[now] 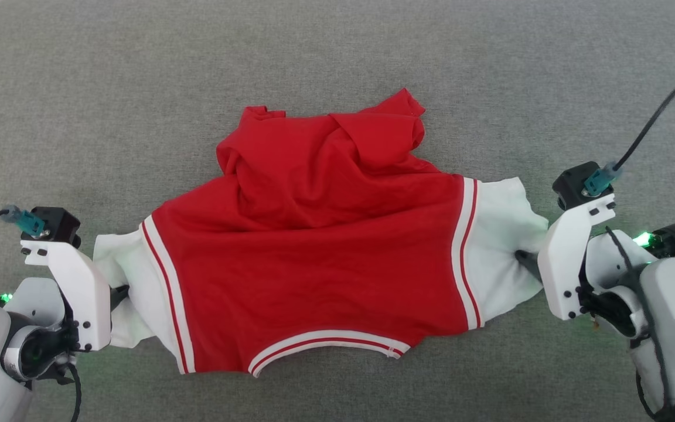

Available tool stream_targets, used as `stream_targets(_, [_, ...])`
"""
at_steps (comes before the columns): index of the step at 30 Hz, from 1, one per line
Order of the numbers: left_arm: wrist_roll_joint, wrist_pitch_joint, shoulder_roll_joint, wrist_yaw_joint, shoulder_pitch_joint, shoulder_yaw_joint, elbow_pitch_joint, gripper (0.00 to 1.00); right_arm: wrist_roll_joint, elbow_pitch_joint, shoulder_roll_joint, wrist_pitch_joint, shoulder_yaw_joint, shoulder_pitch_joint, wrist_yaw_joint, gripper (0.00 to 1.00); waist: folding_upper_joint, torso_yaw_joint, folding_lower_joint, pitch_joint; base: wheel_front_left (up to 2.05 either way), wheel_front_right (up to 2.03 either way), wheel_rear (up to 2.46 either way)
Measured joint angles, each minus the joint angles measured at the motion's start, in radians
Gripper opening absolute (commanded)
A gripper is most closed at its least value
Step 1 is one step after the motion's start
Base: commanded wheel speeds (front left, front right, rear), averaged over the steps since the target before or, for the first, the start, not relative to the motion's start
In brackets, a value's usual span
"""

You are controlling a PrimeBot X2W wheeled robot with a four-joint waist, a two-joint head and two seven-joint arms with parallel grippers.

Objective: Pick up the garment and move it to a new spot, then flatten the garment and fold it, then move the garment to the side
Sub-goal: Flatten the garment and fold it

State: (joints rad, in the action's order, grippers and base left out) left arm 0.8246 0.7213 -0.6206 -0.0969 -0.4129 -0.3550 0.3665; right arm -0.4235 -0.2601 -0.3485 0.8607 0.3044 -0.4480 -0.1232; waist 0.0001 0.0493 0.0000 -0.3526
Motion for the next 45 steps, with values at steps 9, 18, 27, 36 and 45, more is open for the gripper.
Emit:
stream_targets(9, [0.034, 0.058, -0.002, -0.007, -0.060, 0.000, -0.063, 0.00, -0.207, 0.050, 0.002, 0.101, -0.030, -0.010, -0.003, 0.00, -0.0001, 0.004, 0.0000, 0.033, 0.00, 0.00, 0.00])
stream_targets(18, [0.067, 0.196, -0.065, 0.045, -0.157, 0.032, -0.265, 0.00, -0.362, 0.217, 0.000, 0.190, -0.087, -0.070, -0.005, 0.00, -0.0001, -0.010, 0.0000, 0.133, 0.00, 0.00, 0.00])
stream_targets(27, [0.087, 0.264, -0.119, 0.084, -0.274, 0.078, -0.323, 0.00, -0.428, 0.225, 0.066, 0.185, -0.226, -0.214, -0.005, 0.00, -0.0001, -0.033, 0.0000, 0.240, 0.00, 0.00, 0.00])
stream_targets(36, [0.072, 0.203, -0.084, 0.088, -0.447, 0.116, -0.274, 0.00, -0.413, 0.161, 0.133, 0.061, -0.317, -0.379, -0.005, 0.00, -0.0001, -0.053, 0.0000, 0.323, 0.00, 0.00, 0.00])
stream_targets(45, [0.044, 0.114, -0.031, 0.080, -0.617, 0.134, -0.189, 0.00, -0.365, 0.084, 0.156, -0.053, -0.347, -0.529, -0.005, 0.00, -0.0001, -0.064, 0.0000, 0.351, 0.00, 0.00, 0.00])
